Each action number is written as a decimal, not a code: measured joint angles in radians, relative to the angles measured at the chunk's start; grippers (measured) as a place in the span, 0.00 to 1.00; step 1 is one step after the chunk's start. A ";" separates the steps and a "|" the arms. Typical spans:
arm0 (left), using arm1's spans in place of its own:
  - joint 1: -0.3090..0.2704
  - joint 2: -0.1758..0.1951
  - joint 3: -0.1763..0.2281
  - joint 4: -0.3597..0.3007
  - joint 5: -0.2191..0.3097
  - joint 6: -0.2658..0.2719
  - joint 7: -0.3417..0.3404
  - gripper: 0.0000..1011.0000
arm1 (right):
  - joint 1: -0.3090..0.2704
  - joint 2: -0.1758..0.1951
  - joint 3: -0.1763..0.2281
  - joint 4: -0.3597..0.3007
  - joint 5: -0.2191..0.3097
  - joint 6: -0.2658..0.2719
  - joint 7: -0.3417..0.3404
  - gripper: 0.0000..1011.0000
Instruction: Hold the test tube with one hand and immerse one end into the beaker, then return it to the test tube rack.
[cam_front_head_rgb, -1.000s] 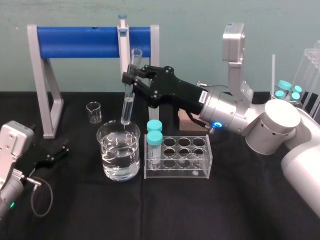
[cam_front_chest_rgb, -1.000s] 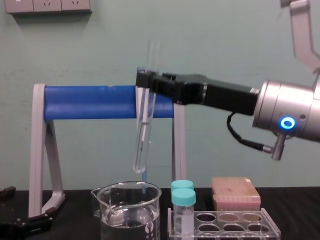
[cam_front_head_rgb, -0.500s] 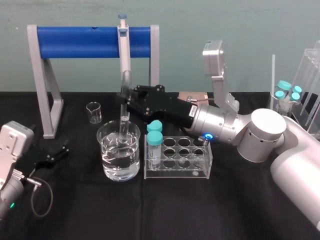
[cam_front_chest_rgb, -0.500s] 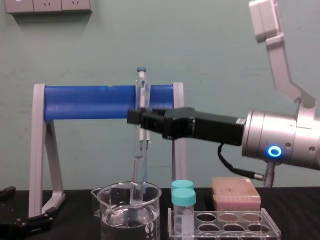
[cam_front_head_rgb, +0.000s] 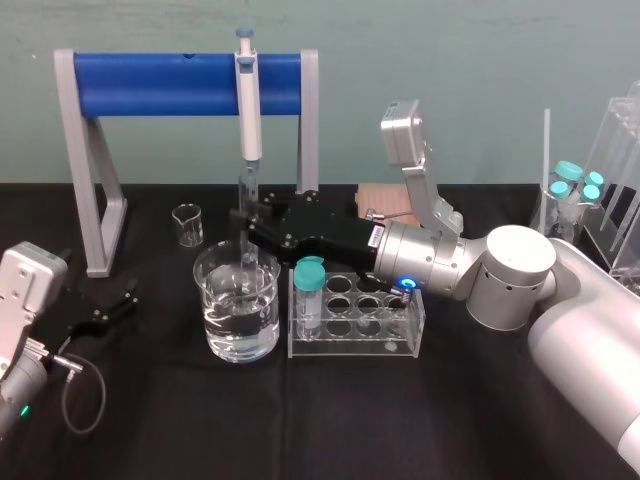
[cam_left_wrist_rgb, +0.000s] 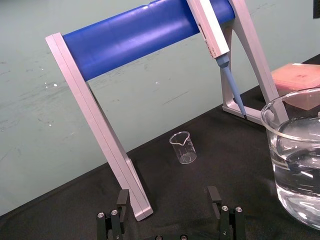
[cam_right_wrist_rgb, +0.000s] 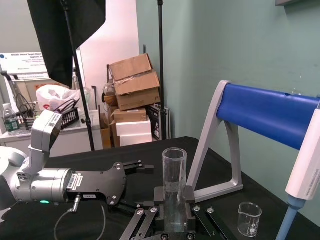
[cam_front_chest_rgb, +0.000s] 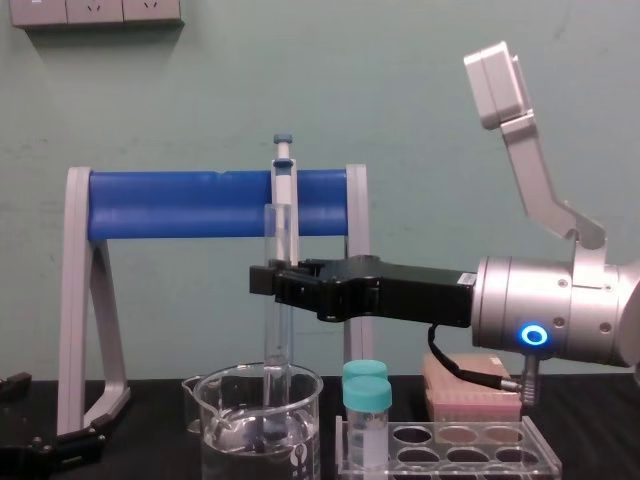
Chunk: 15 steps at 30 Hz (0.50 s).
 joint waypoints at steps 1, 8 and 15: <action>0.000 0.000 0.000 0.000 0.000 0.000 0.000 0.99 | 0.001 -0.002 0.000 0.004 -0.001 0.000 0.001 0.22; 0.000 0.000 0.000 0.000 0.000 0.000 0.000 0.99 | 0.010 -0.019 0.000 0.032 -0.005 0.000 0.011 0.22; 0.000 0.000 0.000 0.000 0.000 0.000 0.000 0.99 | 0.020 -0.034 0.001 0.060 -0.009 -0.005 0.021 0.22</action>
